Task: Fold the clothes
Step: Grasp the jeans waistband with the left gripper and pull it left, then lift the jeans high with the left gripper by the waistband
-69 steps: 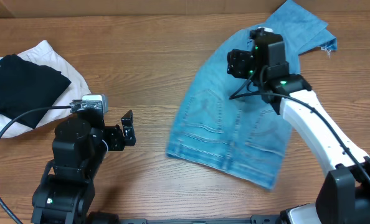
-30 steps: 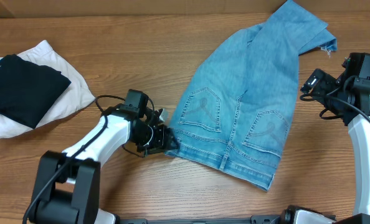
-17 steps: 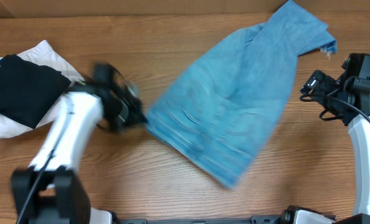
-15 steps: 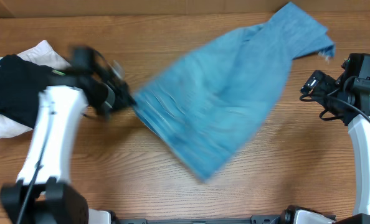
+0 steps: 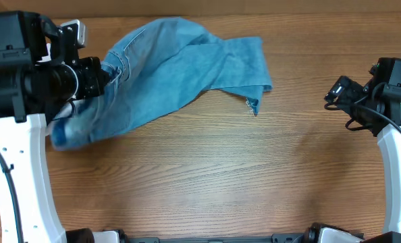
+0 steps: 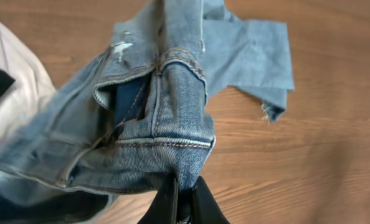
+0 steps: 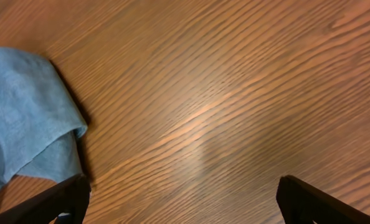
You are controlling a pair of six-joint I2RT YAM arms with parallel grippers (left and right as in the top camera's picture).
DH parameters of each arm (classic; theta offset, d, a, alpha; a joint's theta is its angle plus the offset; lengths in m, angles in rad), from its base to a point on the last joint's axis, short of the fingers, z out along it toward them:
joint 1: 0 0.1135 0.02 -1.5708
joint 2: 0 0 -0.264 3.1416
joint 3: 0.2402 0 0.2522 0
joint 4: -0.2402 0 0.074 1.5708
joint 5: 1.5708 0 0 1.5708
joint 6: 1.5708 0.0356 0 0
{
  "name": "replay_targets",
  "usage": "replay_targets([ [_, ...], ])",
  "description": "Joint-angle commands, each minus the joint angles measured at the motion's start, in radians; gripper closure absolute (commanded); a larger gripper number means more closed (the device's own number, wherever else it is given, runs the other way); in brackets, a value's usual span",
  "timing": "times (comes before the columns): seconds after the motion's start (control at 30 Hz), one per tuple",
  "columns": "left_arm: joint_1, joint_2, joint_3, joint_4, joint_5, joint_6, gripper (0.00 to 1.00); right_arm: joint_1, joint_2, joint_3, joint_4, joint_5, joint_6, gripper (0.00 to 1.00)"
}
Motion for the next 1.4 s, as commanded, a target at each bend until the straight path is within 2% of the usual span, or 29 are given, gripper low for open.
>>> replay_targets([
  [0.0, -0.009, -0.003, 0.002, 0.006, 0.009, 0.042, 0.96, -0.003, 0.018, 0.025, 0.012, -0.064, -0.031, 0.00],
  [0.13, -0.010, -0.011, 0.014, 0.033, 0.027, 0.057, 0.96, 0.000, 0.049, 0.024, 0.006, -0.112, -0.054, 0.00],
  [0.3, -0.010, -0.019, 0.107, 0.045, 0.178, 0.132, 0.96, 0.023, 0.075, 0.024, 0.011, -0.216, -0.154, 0.01],
  [0.47, -0.010, -0.029, 0.247, -0.017, 0.467, 0.364, 0.96, 0.069, 0.084, 0.024, 0.030, -0.226, -0.200, 0.00],
  [0.67, -0.013, -0.063, 0.355, -0.230, 0.525, 0.624, 0.96, 0.114, 0.084, 0.024, 0.078, -0.225, -0.206, 0.00],
  [0.8, -0.057, -0.089, 0.349, -0.230, 0.526, 0.618, 0.96, 0.127, 0.084, 0.024, 0.108, -0.239, -0.206, 0.00],
  [1.07, -0.222, -0.055, 0.344, -0.229, 0.472, 0.602, 0.96, 0.146, 0.086, 0.025, 0.176, -0.401, -0.237, 0.04],
  [1.2, -0.229, -0.057, 0.354, -0.153, 0.438, 0.495, 0.96, 0.177, 0.105, 0.025, 0.177, -0.438, -0.299, 0.04],
  [1.37, -0.229, -0.060, 0.449, 0.082, 0.472, 0.331, 0.96, 0.264, 0.138, 0.025, 0.208, -0.437, -0.318, 0.04],
])
